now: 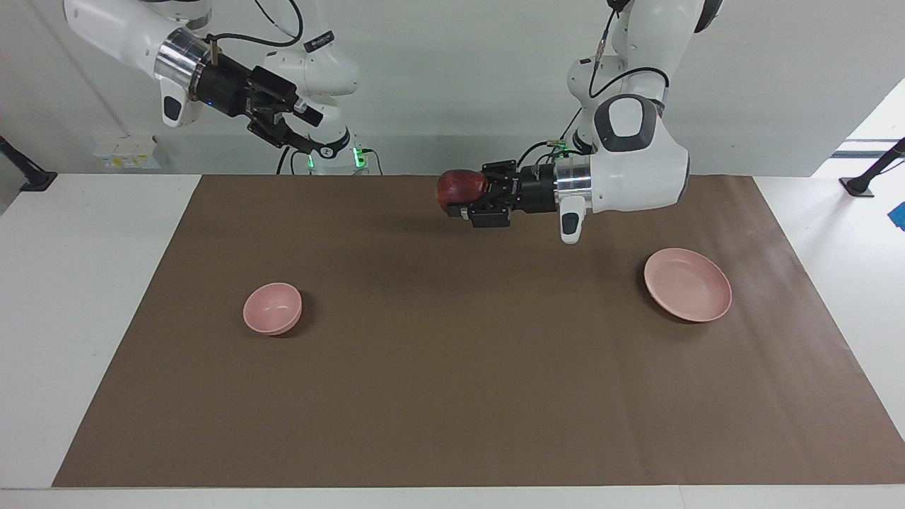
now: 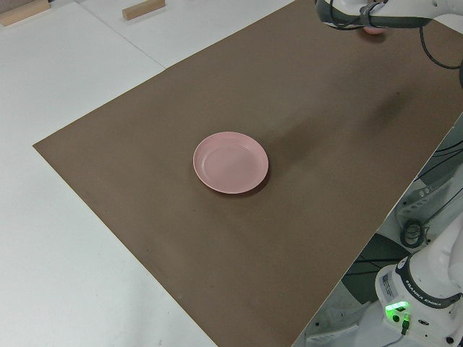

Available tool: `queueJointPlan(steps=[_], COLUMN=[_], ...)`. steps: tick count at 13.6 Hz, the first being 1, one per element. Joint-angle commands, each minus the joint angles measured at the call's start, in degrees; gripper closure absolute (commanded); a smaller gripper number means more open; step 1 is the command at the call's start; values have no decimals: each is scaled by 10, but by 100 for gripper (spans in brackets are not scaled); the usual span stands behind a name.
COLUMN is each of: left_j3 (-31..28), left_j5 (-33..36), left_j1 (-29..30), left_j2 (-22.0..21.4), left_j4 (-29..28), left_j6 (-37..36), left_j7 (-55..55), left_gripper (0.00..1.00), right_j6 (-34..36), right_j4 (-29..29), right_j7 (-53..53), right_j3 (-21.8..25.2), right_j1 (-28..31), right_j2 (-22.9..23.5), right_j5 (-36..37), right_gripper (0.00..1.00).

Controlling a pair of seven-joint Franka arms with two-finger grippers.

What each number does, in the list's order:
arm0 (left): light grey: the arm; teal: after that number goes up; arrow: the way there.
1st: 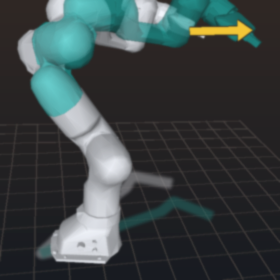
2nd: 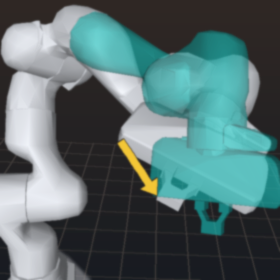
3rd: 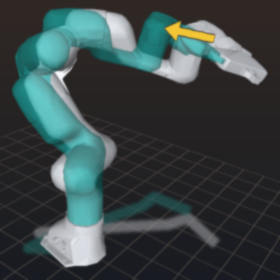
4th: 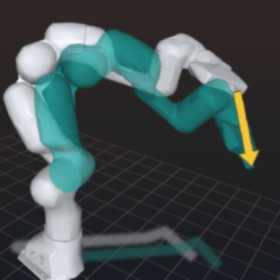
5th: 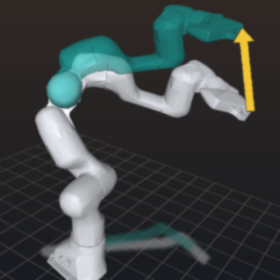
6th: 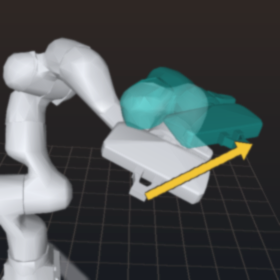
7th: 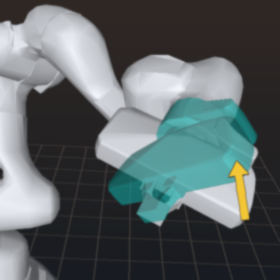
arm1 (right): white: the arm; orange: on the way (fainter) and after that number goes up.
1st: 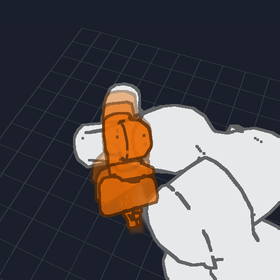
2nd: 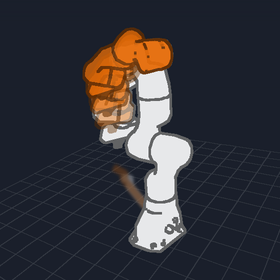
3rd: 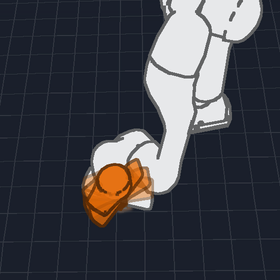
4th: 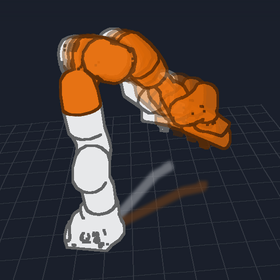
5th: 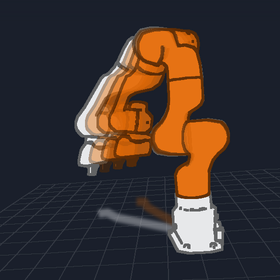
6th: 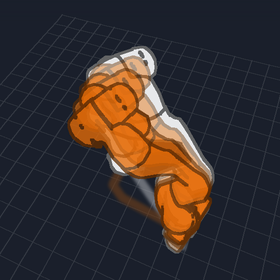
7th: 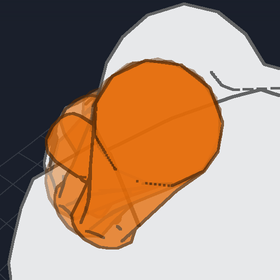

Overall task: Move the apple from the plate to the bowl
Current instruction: 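Carry the apple with the left gripper toward the right gripper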

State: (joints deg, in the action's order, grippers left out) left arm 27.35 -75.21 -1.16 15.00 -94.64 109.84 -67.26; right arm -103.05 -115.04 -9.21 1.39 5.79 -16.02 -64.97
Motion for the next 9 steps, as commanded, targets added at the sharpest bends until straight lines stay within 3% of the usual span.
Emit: queueJointPlan(steps=[1,3,6,9], left_j3=[34,54,104,147], left_j5=[-88,-146,-193,-196], left_j1=[0,-1,-2,-2], left_j2=[-8,-9,-9,-5], left_j4=[-10,-10,-10,-10], left_j6=[26,40,117,194], left_j7=[-9,-9,-9,-10], left_gripper=[100,100,100,100], right_j6=[-28,-39,-55,-76], right_j4=[-41,-46,-51,-53], right_j7=[6,6,6,8], right_j3=[-3,-5,-8,-10], right_j1=[-3,-15,-32,-55], right_j2=[-16,-13,-16,-16], right_j5=[-58,-64,-74,-88], right_gripper=[0,0,0,0])
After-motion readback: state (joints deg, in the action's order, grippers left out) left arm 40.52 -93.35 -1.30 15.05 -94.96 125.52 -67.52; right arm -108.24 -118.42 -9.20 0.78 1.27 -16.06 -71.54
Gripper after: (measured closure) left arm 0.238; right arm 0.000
